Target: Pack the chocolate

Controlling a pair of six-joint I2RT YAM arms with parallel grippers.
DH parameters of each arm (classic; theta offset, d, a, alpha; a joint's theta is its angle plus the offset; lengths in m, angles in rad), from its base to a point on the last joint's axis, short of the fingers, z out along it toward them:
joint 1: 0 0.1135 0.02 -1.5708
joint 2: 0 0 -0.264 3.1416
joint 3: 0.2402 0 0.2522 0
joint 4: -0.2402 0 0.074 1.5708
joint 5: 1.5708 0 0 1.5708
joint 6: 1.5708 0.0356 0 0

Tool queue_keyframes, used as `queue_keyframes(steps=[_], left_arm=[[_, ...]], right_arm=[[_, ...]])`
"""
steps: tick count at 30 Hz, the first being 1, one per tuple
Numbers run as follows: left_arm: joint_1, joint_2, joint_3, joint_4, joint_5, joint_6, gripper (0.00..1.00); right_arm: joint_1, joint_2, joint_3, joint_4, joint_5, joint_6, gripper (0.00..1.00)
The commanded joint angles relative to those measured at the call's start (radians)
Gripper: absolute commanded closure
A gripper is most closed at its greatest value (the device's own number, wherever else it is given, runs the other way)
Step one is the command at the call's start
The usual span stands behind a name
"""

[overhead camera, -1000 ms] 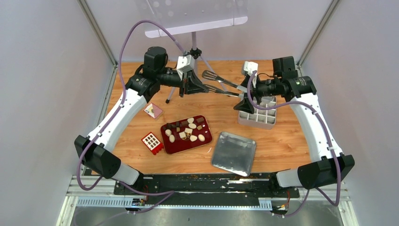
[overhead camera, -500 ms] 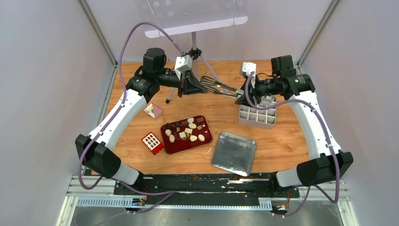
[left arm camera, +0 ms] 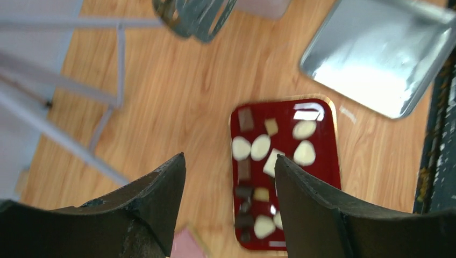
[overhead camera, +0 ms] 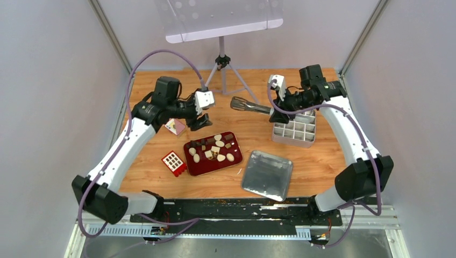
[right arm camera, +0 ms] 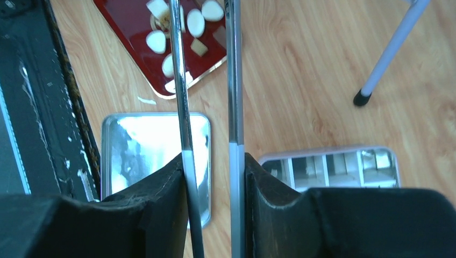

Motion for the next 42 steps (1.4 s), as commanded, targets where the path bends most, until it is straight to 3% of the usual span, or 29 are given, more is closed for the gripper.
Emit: queue_keyframes(steps=[1,7,11,24,42], left_arm=[[0.034,-0.127,-0.123,-0.026,-0.294,0.013,0.30],[0.071,-0.229,-0.351,0.131,-0.489,-0.380,0.30],[0.082,-0.271,-0.449,0.195,-0.499,-0.501,0.31],[0.084,-0.273,-0.499,0.201,-0.563,-0.376,0.31],[0.087,-0.322,-0.529,0.213,-0.592,-0.390,0.31]], right_arm=[[0.071,0.055,0.068,-0.072,0.163,-0.009,0.64],[0.212,0.150,0.083,-0.114,0.348,0.030,0.63],[0.275,0.193,0.080,-0.111,0.414,0.043,0.62],[0.478,0.270,0.124,-0.253,0.684,-0.022,0.58],[0.524,0.459,0.313,-0.335,0.638,-0.089,0.52]])
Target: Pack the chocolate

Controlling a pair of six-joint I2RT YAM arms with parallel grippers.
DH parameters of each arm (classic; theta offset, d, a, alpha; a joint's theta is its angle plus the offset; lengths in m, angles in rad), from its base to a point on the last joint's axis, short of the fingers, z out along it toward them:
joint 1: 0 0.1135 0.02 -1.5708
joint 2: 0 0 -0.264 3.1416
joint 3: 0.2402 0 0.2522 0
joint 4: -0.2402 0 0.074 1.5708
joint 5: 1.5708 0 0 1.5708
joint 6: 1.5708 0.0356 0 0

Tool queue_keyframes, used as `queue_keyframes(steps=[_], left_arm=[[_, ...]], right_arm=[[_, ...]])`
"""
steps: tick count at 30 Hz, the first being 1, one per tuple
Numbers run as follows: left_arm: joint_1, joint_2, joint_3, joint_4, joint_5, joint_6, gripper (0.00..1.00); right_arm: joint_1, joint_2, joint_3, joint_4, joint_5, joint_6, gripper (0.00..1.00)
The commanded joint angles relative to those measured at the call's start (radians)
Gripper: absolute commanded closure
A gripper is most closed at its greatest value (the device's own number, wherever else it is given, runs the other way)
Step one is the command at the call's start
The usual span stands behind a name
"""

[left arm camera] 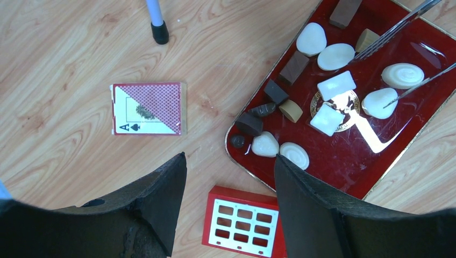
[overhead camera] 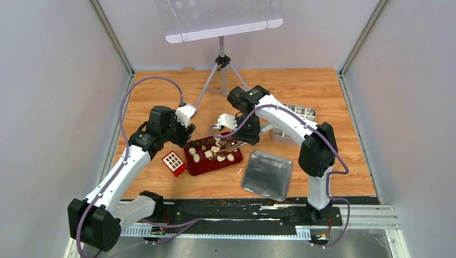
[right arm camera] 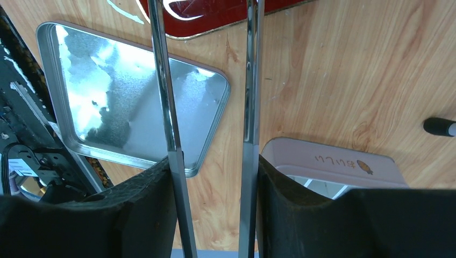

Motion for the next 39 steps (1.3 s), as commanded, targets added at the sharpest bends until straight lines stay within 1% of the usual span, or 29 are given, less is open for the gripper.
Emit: queue_keyframes(steps=[1,8,14,19,21,26,29,32,34,37,39], left_arm=[[0.007,-0.031,-0.011,0.033,-0.009,0.004,0.31],[0.008,-0.035,-0.005,0.029,-0.016,0.009,0.31],[0.019,-0.049,-0.009,0.034,-0.006,-0.010,0.31],[0.028,-0.053,-0.019,0.039,0.001,-0.021,0.31],[0.029,-0.049,-0.020,0.046,0.005,-0.028,0.31],[0.030,-0.031,-0.017,0.068,0.022,-0.039,0.31],[0.030,-0.019,-0.007,0.066,0.027,-0.037,0.31],[0.030,-0.001,-0.013,0.079,0.029,-0.033,0.31],[0.030,0.011,-0.026,0.096,0.002,-0.026,0.31],[0.030,0.027,-0.039,0.116,-0.023,-0.009,0.32],[0.030,0.034,-0.041,0.123,-0.017,0.001,0.32]], right_arm=[[0.012,0.010,0.069,-0.057,-0.039,-0.055,0.52],[0.030,0.020,0.075,-0.080,-0.040,-0.090,0.52],[0.043,0.070,0.090,-0.056,0.013,-0.026,0.53],[0.052,0.084,0.090,-0.046,0.019,-0.006,0.55],[0.051,0.084,0.090,-0.044,0.017,-0.004,0.57],[0.054,0.081,0.098,-0.046,0.028,-0.005,0.72],[0.047,0.047,0.107,-0.076,0.056,-0.030,0.78],[0.024,-0.033,0.110,-0.079,0.032,-0.047,0.79],[-0.008,-0.063,0.148,-0.117,-0.009,-0.025,0.80],[-0.079,-0.077,0.200,-0.188,-0.067,0.016,0.81],[-0.141,-0.099,0.192,-0.195,-0.083,0.029,0.81]])
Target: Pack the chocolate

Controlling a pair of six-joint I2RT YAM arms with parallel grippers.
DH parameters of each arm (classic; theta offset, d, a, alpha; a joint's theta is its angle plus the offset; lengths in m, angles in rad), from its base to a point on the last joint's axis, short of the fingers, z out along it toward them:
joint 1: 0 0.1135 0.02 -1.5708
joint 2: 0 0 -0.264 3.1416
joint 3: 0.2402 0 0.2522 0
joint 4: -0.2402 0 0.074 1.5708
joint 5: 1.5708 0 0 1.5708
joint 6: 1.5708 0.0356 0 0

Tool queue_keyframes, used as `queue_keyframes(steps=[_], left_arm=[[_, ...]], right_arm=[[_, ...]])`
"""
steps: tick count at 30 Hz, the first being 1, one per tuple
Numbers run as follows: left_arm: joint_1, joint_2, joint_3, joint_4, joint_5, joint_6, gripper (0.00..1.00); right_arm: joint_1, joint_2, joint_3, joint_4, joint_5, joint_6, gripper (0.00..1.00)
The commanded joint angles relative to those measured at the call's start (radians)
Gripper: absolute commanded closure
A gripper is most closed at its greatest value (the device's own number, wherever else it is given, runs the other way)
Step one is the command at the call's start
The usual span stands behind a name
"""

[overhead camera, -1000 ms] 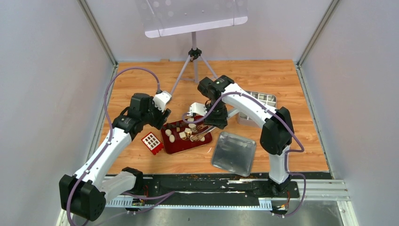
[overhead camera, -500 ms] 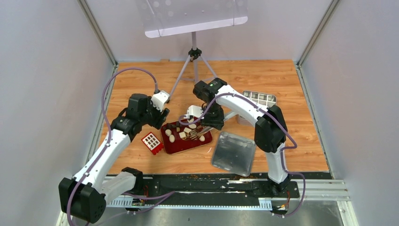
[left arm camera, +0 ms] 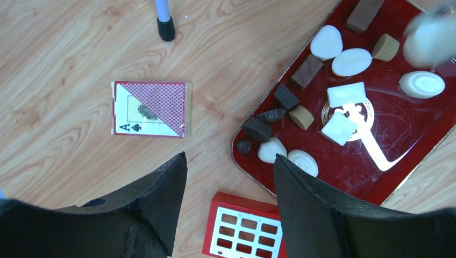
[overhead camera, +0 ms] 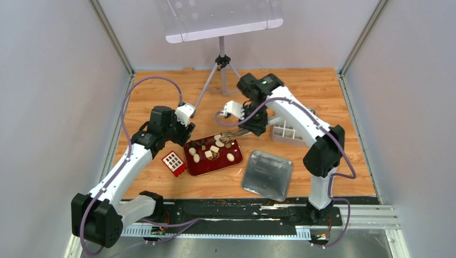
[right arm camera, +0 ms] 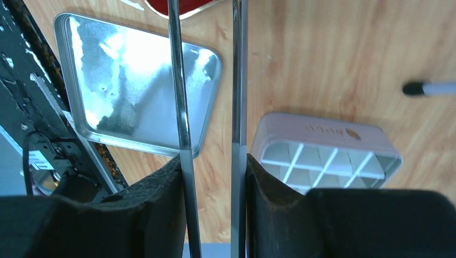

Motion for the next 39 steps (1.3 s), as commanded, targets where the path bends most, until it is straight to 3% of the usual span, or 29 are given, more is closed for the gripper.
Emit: queue_keyframes(steps=[1,7,14,18,34,39], left_arm=[[0.006,0.017,-0.008,0.062,0.001,0.018,0.32],[0.006,0.046,0.026,0.056,0.068,0.011,0.32],[0.006,0.090,0.056,0.033,0.108,0.019,0.32],[0.007,0.096,0.067,0.026,0.115,0.010,0.32],[0.006,0.071,0.054,0.010,0.129,0.000,0.32],[0.006,0.070,0.053,0.014,0.136,-0.005,0.31]], right_arm=[[-0.142,-0.105,0.045,-0.072,-0.055,0.043,0.81],[-0.366,-0.063,0.096,-0.063,0.059,0.065,0.82],[-0.527,0.026,0.184,-0.047,0.120,0.082,0.83],[-0.554,0.048,0.176,-0.025,0.194,0.068,0.82],[-0.586,0.090,0.175,0.067,0.239,0.096,0.80],[-0.586,0.097,0.173,0.068,0.246,0.099,0.75]])
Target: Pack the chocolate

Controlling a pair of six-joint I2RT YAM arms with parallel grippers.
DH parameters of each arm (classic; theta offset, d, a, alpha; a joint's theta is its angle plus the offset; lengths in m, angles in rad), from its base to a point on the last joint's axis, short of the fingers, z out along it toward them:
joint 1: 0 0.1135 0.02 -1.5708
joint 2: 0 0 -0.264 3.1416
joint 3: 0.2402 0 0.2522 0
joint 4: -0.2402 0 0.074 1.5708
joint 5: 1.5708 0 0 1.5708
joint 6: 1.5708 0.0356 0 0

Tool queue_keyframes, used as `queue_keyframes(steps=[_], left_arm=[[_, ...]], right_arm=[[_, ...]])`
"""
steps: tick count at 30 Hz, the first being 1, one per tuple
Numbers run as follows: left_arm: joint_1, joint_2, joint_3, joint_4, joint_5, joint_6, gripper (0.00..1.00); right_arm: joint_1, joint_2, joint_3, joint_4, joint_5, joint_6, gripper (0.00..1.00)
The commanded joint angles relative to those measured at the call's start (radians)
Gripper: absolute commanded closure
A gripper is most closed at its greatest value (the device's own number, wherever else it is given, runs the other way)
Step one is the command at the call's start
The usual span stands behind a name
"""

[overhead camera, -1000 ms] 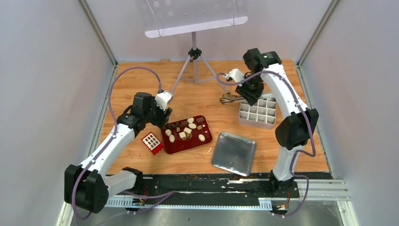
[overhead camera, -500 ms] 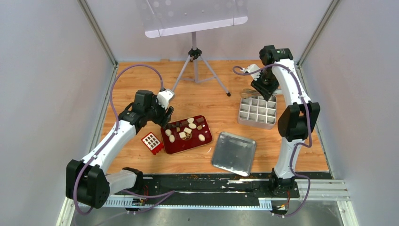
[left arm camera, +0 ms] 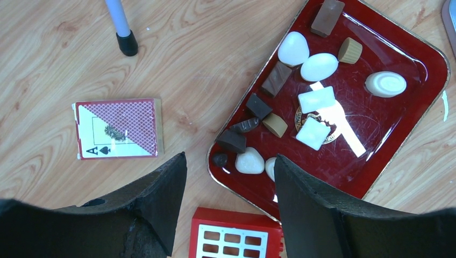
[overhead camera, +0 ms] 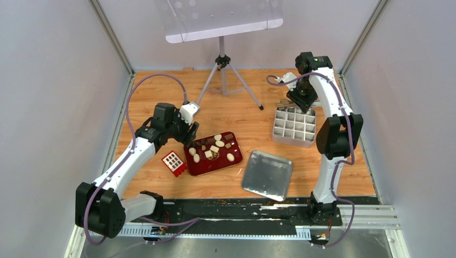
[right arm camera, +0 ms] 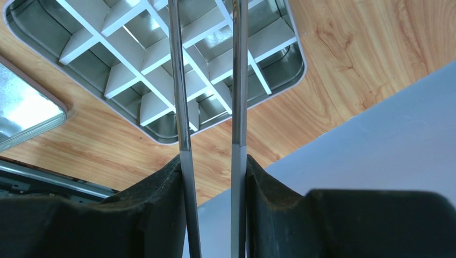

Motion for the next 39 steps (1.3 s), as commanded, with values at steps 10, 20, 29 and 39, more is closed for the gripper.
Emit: queue_keyframes(steps=[10,20,29,39], left_arm=[[0.004,-0.028,0.015,0.002,0.024,-0.007,0.31],[0.004,-0.031,0.001,0.011,0.030,-0.016,0.30],[0.004,-0.026,0.000,0.029,0.008,-0.056,0.29],[0.026,-0.072,-0.040,0.045,-0.066,-0.092,0.23]], right_arm=[[-0.006,-0.026,0.060,0.005,-0.003,0.043,0.61],[-0.005,-0.069,0.034,-0.019,-0.024,0.060,0.64],[0.208,-0.151,-0.036,-0.053,-0.036,0.054,0.69],[0.508,-0.177,-0.161,-0.092,-0.169,0.044,0.68]])
